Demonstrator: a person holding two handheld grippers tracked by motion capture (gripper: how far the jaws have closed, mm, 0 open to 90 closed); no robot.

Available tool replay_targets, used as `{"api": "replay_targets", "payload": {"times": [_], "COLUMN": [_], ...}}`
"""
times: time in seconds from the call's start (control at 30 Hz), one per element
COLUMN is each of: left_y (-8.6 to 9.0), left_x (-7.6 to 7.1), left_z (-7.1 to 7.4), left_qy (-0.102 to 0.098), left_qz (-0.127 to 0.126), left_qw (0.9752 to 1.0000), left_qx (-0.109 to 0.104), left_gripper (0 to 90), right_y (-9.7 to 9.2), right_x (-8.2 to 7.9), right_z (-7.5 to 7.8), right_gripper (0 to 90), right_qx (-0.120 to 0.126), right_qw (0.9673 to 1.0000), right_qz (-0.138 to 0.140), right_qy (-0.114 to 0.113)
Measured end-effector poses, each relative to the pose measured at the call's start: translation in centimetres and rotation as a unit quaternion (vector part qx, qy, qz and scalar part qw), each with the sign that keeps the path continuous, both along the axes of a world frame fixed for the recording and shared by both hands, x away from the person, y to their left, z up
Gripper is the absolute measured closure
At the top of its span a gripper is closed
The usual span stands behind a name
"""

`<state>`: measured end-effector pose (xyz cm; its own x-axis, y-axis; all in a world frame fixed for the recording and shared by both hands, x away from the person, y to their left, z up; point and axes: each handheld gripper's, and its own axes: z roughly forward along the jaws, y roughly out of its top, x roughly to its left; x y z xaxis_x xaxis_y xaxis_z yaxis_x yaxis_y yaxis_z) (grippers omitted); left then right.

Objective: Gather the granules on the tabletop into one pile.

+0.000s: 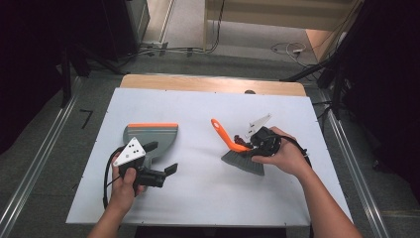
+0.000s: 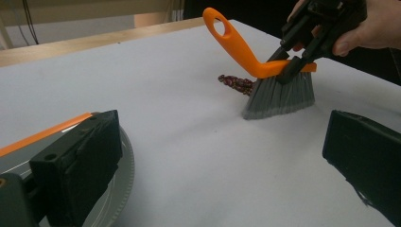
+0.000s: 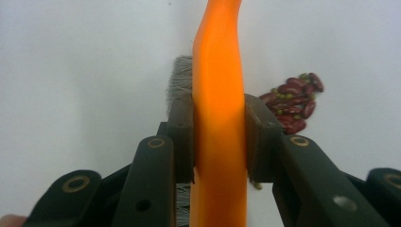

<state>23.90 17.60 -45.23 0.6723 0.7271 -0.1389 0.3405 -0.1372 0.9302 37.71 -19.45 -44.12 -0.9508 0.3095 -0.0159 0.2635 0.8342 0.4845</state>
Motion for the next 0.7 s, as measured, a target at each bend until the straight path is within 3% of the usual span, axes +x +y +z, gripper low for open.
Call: {"api": "replay_targets", "payload": {"times": [0.7], "left_y": [0.1], "left_x": [0.1], "left_z": [-0.1], "left_qy": [0.001], "left_qz": [0.000], "left_qw": [1.0000], "left_qx": [0.001], "left_gripper": [0.0], "right_y": [0.2], "right_x": [2.9], "right_z": [0.3], "right_gripper": [67.5], "right_qx": [-0.002], "right_qw": [0.9998], "right_qz": [0.006], "right_qy": [-0.017]}}
